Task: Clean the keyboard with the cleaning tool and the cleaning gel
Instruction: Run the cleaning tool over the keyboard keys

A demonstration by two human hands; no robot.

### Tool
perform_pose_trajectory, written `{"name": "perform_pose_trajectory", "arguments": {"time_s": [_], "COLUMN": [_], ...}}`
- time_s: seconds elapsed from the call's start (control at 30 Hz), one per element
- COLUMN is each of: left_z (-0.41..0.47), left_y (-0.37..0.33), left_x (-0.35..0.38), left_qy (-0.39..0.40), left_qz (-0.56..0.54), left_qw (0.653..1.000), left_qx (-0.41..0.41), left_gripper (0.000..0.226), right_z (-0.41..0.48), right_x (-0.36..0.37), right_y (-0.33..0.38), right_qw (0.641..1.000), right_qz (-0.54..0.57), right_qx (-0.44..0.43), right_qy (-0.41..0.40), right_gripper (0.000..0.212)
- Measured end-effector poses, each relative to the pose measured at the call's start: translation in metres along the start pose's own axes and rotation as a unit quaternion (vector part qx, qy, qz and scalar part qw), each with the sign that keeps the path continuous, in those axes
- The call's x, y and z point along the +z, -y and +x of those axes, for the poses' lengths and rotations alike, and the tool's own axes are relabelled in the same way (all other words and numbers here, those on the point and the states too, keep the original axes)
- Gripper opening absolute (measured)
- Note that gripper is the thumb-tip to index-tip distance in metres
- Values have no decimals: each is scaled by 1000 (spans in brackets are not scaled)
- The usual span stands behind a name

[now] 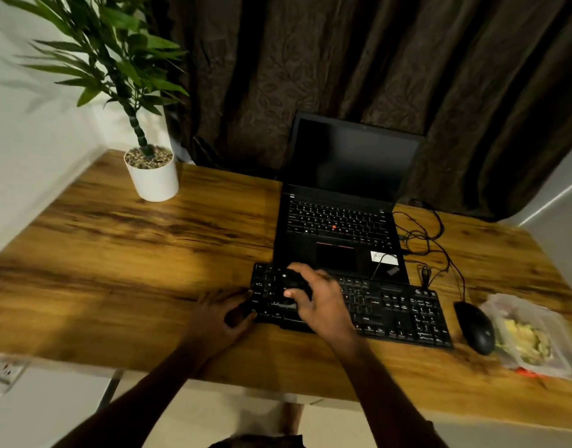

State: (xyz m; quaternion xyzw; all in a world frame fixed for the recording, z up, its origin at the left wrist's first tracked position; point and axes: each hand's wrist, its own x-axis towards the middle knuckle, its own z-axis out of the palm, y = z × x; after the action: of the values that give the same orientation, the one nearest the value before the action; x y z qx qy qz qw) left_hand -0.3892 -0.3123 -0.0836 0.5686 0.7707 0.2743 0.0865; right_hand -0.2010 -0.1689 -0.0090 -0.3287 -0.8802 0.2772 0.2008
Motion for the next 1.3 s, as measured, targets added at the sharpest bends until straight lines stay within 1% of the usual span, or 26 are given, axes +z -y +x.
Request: {"name": "perform_pose_trajectory", "arguments": {"time_s": [0.07, 0.17, 0.3, 0.37, 0.4, 0.5, 0.57, 0.63, 0.7, 0.8, 0.87, 0.9, 0.97, 1.0, 1.1, 1.17, 1.23, 1.3], "left_z": [0, 0, 1, 1, 1, 1, 2, 2, 2, 1, 1, 1, 1, 2, 3, 3, 3, 2], "left_y": [-1, -1, 3, 4, 5, 5, 6, 6, 4, 1, 3, 3, 4, 4, 0, -2, -3, -2], "left_x": [-1, -1, 3, 3, 3, 2, 1, 0, -1, -2, -1, -1, -2, -2, -4, -5, -5, -6], "left_qy": [6, -14, -7, 5, 15, 50, 68, 65, 52, 48, 45, 46, 56, 58, 34, 16, 7, 13], "left_qz": [0, -4, -4, 9, 13, 15, 15, 11, 12, 11, 11, 11, 3, -2, 3, 15, 12, 6], "left_qw": [1000, 1000, 1000, 1000, 1000, 998, 996, 997, 997, 997, 998, 998, 998, 998, 999, 1000, 1000, 1000], "left_qx": [1, -5, -8, -12, -16, -39, -48, -49, -47, -53, -48, -42, -38, -38, -19, -4, -4, -8], "left_gripper": [73, 59, 59, 66, 72, 90, 98, 100, 96, 84, 87, 90, 91, 88, 69, 61, 60, 64], "right_z": [0, -11, -21, -19, -16, -5, 1, 3, -2, -12, -15, -15, -10, -6, 9, 14, 15, 13], "right_x": [-6, -24, -35, -28, -21, 1, 10, 10, 1, -16, -20, -19, -11, -3, 22, 35, 37, 29], "right_y": [-1, -18, -33, -25, -18, 5, 15, 16, 7, -12, -15, -12, -1, 4, 26, 37, 39, 33], "right_qw": [1000, 1000, 997, 997, 998, 1000, 1000, 999, 999, 999, 997, 997, 999, 999, 999, 998, 997, 998], "right_qz": [3, -8, -54, -55, -51, -5, 17, 41, 48, -28, -73, -72, -38, -17, 35, 59, 65, 55], "right_qx": [-1, 17, 46, 45, 39, 10, -1, -3, 6, 33, 35, 34, 24, 21, 18, 11, 13, 11], "right_qy": [4, 11, 7, 14, 18, 11, 1, -4, 1, 20, 22, 22, 23, 26, 32, 24, 29, 33], "right_gripper": [41, 42, 45, 46, 46, 43, 41, 41, 42, 45, 47, 47, 46, 45, 41, 40, 38, 39]}}
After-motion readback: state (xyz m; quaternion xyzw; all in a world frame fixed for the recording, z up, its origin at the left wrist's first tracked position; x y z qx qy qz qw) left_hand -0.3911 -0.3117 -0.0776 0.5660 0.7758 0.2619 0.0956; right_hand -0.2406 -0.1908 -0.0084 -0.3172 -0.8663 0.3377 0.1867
